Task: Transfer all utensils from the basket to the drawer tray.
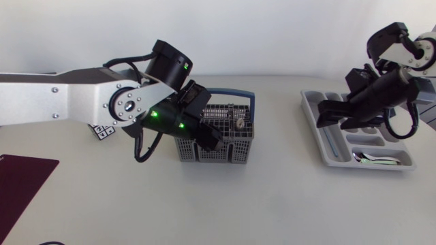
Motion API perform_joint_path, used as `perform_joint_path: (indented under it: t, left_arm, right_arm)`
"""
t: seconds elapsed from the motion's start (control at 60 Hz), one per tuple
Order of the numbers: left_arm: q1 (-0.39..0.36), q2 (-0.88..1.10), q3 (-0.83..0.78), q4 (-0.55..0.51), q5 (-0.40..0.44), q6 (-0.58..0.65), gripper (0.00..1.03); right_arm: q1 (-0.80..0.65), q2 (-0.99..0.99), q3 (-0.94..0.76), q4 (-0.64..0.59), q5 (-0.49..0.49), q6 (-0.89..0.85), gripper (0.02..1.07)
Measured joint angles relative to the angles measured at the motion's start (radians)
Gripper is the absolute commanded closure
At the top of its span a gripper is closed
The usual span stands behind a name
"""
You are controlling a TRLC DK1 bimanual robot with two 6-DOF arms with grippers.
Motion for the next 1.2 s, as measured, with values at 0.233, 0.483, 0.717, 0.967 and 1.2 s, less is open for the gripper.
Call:
perform_joint_path:
  t: [0.233, 0.483, 0.717, 0.967, 1.2]
  left_arm:
    - [0.000, 0.000, 0.000, 0.000, 0.000, 0.000, 0.45]
    - [0.001, 0.000, -0.004, 0.010, 0.000, 0.000, 0.45]
    - [0.015, 0.000, -0.023, 0.019, 0.000, 0.000, 0.45]
    - [0.029, 0.000, -0.034, 0.038, 0.000, 0.000, 0.45]
    - [0.039, 0.000, -0.039, 0.045, 0.000, 0.001, 0.45]
  right_arm:
    - [0.202, -0.020, 0.000, 0.039, -0.108, 0.052, 0.20]
    - [0.294, -0.002, -0.002, 0.251, -0.268, 0.102, 0.20]
    - [0.308, 0.100, -0.002, 0.347, -0.319, 0.109, 0.21]
    - [0.345, 0.199, -0.002, 0.412, -0.312, 0.112, 0.43]
    - [0.368, 0.218, -0.002, 0.452, -0.311, 0.124, 0.57]
